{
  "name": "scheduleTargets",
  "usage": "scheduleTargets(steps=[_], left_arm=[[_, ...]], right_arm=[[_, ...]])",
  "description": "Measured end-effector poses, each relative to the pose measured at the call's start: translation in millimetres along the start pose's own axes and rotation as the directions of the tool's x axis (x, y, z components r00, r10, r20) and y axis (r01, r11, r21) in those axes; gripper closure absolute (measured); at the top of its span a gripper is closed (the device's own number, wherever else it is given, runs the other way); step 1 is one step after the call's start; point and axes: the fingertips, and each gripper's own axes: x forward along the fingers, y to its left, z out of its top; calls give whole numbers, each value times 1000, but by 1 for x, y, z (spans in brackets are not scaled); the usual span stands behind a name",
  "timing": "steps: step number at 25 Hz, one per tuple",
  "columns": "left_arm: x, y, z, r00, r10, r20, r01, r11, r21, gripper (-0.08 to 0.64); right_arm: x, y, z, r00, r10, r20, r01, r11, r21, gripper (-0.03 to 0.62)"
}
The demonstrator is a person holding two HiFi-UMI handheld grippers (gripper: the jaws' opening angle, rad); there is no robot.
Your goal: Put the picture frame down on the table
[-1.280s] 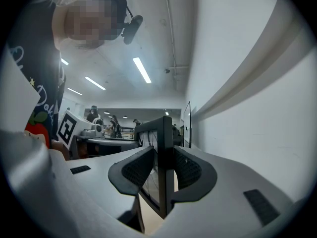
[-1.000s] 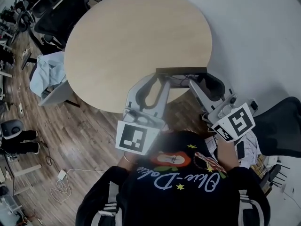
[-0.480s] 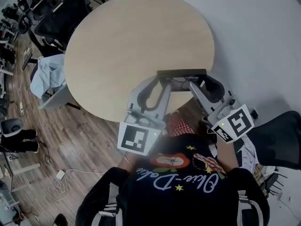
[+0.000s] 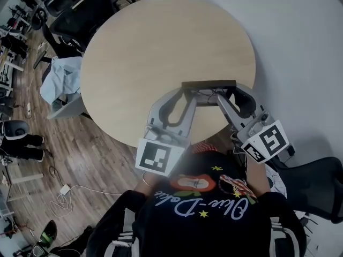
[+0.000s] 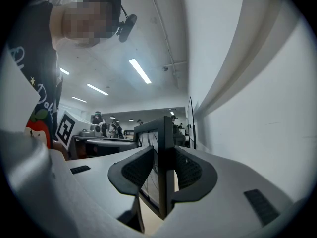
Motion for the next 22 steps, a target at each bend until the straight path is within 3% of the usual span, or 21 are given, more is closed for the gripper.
scheduleTargets(steps=[9, 22], left_arm=[[58, 13, -3, 997, 68, -29, -68, 998, -3, 482], [73, 12, -23, 993, 101, -57, -101, 995, -7, 480]], right_arm=[[23, -60, -6, 997, 72, -9, -72, 997, 24, 494], [24, -77, -25, 993, 111, -34, -109, 993, 51, 494]])
